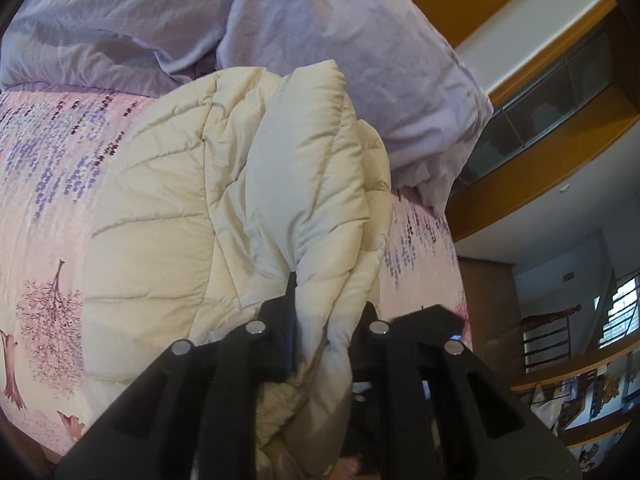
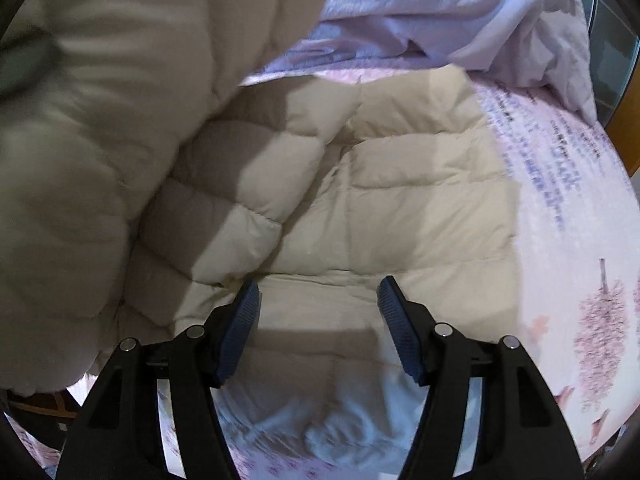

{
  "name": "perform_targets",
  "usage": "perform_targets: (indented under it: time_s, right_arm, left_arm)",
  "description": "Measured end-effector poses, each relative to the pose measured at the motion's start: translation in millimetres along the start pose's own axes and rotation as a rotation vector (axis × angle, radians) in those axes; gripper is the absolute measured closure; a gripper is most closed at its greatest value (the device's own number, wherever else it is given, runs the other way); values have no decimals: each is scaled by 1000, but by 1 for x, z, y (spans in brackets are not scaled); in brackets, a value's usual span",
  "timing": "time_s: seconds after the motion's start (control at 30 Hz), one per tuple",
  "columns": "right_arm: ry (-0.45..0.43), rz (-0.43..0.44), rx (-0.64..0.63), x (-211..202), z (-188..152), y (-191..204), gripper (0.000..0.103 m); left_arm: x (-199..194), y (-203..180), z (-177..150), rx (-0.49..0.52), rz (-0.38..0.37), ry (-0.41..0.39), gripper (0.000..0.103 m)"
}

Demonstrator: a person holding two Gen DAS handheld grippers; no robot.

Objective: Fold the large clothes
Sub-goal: 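Fold the lifted hem end over toward the collar with the left gripper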

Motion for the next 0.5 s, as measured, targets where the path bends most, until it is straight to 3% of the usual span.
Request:
perform_targets:
  time_s: [0.3, 0.5]
  right_arm:
    - [-16, -59, -18, -21, -20, -25, 39]
    - [11, -50, 2, -13, -38, -35, 39]
  left_arm:
    - [38, -17, 0, 21, 19, 64, 86]
    - [67, -31, -1, 62, 43, 112, 85]
Point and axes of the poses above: each gripper's, at about its wrist camera, not at the fingertips, and x roughly the way its jaws point, y to its left, z to its top, the point moved 2 cm from there along x, roughly the way its jaws point, and after that the axes turned 10 degrees about y, right-handed, at the moved point
